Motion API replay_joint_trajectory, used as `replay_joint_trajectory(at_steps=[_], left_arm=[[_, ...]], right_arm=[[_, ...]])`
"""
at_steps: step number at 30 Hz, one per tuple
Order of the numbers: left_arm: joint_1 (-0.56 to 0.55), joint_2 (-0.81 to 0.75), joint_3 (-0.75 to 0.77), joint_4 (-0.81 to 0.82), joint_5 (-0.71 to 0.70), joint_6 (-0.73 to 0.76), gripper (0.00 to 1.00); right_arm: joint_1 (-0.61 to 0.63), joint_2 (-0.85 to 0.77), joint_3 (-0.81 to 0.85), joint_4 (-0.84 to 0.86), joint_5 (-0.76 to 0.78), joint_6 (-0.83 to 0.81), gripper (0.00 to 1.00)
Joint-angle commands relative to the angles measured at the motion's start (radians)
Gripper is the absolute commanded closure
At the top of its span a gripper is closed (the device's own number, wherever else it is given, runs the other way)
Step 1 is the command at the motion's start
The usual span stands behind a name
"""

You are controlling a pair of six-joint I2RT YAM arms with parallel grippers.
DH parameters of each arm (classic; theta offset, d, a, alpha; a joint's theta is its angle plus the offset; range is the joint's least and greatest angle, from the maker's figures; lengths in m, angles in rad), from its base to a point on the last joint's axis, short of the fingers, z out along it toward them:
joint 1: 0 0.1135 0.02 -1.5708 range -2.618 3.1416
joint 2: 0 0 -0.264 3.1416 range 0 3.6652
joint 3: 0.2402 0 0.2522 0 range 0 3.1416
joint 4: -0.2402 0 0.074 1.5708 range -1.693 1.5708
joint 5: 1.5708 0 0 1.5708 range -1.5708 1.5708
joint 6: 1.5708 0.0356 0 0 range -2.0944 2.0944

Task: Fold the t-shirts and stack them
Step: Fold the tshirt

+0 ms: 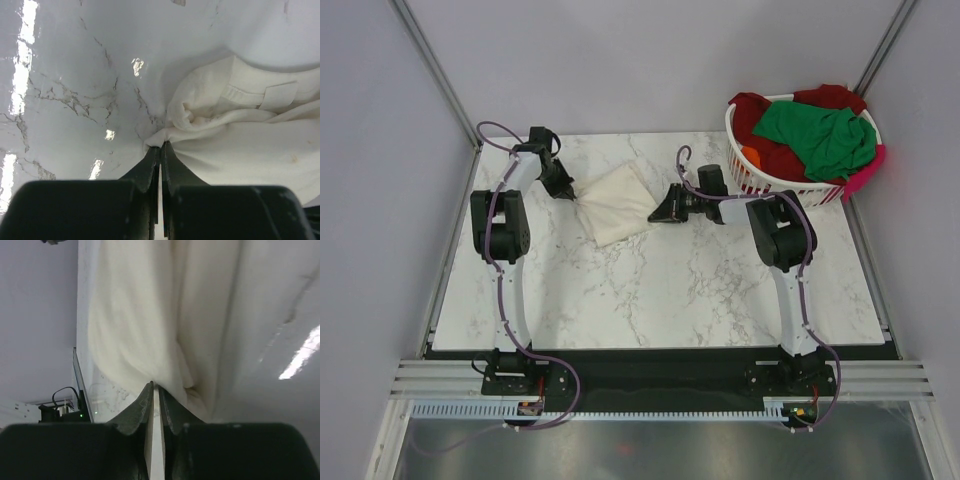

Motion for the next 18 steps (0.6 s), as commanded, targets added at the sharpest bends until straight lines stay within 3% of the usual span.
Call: replay_joint_trajectory(at_steps=[1,11,18], left_arm=[[0.014,0.030,-0.004,-0.011,-0.041,0.055,0.98],[0.026,0.062,0.007,-0.011,-0.035,0.058,0.98],[0.025,0.051,-0.004,-0.013,-0.018,0.067,0.98]], right_arm=[[-0.029,0.089,0.014,0.131,-0.024,0.059,0.85],[-0.028,-0.056,-0.265,0.106,0.072,-0.027,0.82],[0.026,-0.343,-0.239,-0.136,0.177,-0.157,0.64]])
